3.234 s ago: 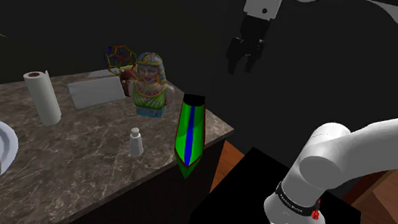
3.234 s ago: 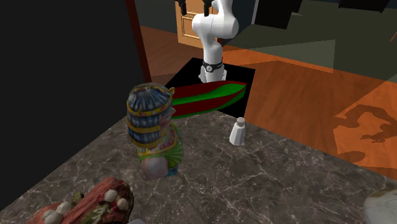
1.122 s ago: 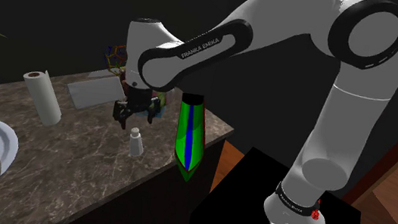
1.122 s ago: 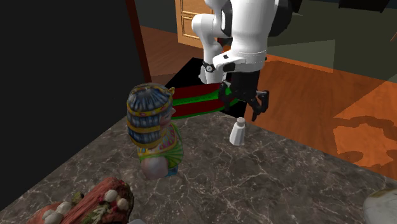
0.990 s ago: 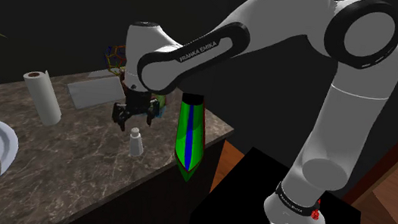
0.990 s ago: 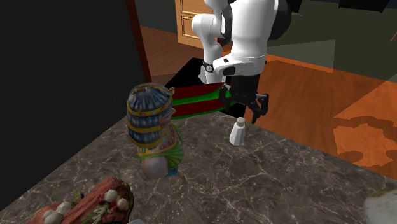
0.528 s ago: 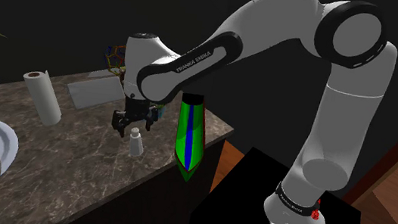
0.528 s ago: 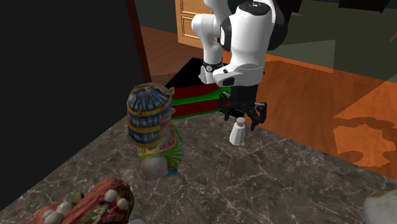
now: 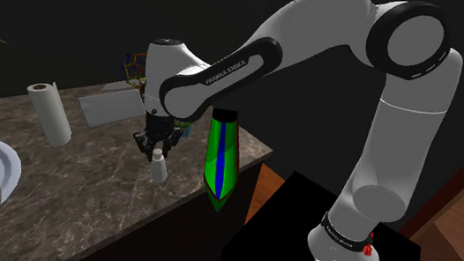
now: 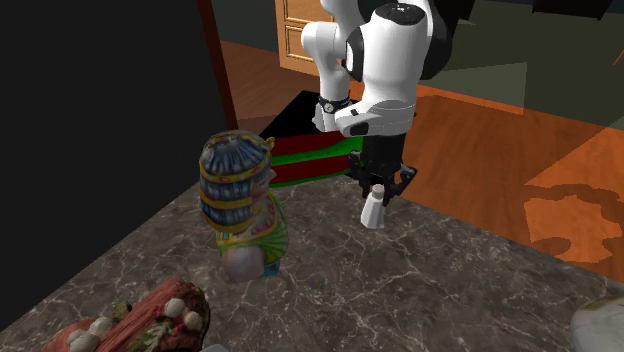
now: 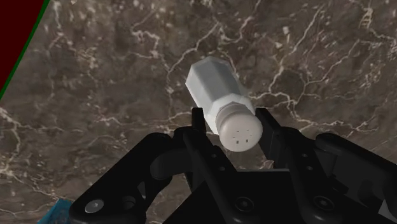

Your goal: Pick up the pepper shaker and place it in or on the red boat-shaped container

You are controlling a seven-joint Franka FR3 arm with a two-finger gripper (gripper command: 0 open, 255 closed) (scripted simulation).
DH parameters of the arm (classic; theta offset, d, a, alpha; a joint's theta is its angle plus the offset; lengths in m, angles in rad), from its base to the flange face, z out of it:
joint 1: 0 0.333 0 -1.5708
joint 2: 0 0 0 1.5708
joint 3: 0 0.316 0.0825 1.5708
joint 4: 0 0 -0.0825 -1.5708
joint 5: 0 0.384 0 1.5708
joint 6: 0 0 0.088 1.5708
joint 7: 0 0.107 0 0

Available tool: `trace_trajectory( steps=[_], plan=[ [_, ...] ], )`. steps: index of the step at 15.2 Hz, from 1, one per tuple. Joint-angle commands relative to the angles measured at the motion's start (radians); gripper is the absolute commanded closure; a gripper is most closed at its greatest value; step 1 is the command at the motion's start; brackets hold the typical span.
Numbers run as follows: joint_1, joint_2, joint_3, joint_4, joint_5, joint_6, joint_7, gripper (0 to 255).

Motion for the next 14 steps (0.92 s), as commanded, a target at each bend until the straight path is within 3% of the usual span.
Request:
trace_trajectory(
  steps=[1,7,14],
  plan=[
    [0.000,0.000,0.000,0.000,0.000,0.000,0.000,255],
    [0.000,0.000,0.000,0.000,0.000,0.000,0.000,255],
    [-0.006,-0.048,0.005,0.041,0.026,-0.086,-0.016,255]
  ],
)
